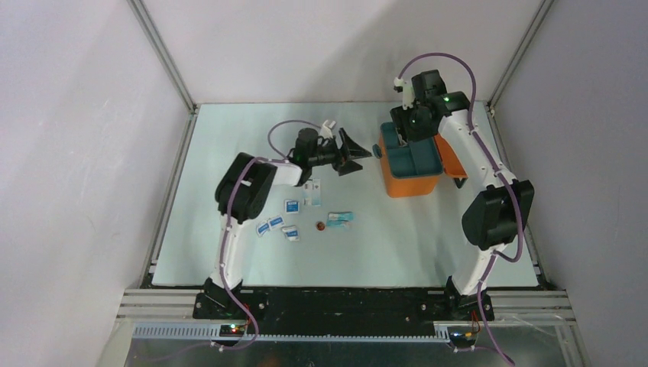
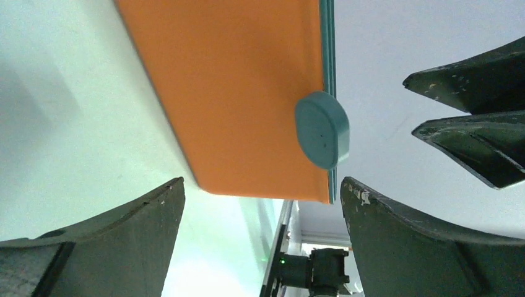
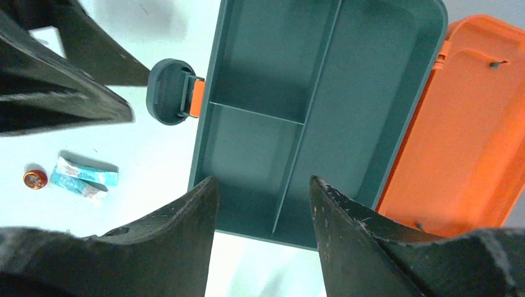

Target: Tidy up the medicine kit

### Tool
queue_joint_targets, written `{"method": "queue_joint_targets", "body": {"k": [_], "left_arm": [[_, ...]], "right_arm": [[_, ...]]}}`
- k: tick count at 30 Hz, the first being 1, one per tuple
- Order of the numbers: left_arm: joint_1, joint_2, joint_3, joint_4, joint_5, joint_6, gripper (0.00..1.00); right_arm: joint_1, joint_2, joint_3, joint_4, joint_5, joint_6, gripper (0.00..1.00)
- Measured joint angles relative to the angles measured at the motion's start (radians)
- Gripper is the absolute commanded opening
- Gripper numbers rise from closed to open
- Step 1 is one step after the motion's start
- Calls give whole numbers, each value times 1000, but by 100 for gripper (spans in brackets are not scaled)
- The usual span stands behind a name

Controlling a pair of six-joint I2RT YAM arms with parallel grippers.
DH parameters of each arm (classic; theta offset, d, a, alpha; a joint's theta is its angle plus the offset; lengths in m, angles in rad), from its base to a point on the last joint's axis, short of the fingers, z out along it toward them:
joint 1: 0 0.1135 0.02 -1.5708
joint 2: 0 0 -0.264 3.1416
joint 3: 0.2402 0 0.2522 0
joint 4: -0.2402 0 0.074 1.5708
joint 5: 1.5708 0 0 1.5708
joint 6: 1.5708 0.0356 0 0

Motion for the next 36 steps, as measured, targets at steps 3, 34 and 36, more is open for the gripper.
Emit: {"method": "queue_joint_targets", "body": {"k": [3,34,36], "left_arm": [[45,-81,-45,-105,-15,74,100],[348,-467,10,-1101,-330,939,65],[349,-473,-16,-1111,-298,959,55]], "right_arm": [[0,13,14,-2,-5,0,60],[199,406,468,-100,-446,-217,55],[212,420,461,-119,-491,-226,55]]}}
